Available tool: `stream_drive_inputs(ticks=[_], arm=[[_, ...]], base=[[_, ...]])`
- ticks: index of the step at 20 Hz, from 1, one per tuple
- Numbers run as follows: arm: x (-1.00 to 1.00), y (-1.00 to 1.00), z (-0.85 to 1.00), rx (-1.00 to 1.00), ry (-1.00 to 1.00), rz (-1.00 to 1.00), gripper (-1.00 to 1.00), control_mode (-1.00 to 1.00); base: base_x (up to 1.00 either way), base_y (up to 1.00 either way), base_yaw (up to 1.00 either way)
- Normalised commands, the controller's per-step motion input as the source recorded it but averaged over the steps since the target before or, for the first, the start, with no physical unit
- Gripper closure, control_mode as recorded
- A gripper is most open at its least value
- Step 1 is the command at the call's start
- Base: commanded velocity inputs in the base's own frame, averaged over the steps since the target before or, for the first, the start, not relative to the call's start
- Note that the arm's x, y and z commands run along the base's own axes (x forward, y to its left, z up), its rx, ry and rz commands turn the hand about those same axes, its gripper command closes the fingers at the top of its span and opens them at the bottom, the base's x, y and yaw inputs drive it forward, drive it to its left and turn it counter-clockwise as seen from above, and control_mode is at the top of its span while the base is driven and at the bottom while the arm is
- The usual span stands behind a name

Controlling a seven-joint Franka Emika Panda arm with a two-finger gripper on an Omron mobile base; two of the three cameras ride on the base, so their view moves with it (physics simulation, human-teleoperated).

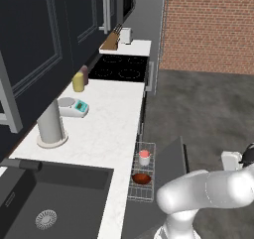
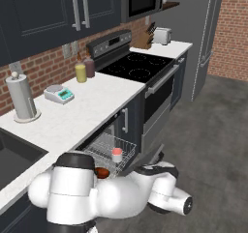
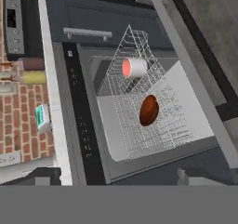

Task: Pick up the cup and bowl from the counter, place them in the dishwasher, and close the dishwasher door.

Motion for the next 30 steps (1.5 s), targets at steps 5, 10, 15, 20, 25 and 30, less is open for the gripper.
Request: stream_drive_inputs(ticks=[5, 10, 15, 20, 25, 30], arm=[[0.03, -0.19, -0.56, 0.27, 0.00, 0.04, -1.00, -1.00], [0.19, 0.00, -0.63, 0.23, 0.00, 0.04, -1.00, -1.00], [0.20, -0.08, -0.52, 0.20, 0.00, 0.04, -1.00, -1.00], [0.33, -0.07, -0.39, 0.10, 0.00, 0.05, -1.00, -1.00], [0.52, 0.00, -0.49, 0.01, 0.00, 0.02, -1.00, -1.00], [0.51, -0.01, -0.50, 0.01, 0.00, 0.03, -1.00, -1.00]], base=[[0.00, 0.00, 0.00], [0.00, 0.00, 0.00], [0.00, 0.00, 0.00], [0.00, 0.00, 0.00], [0.00, 0.00, 0.00], [0.00, 0.00, 0.00]])
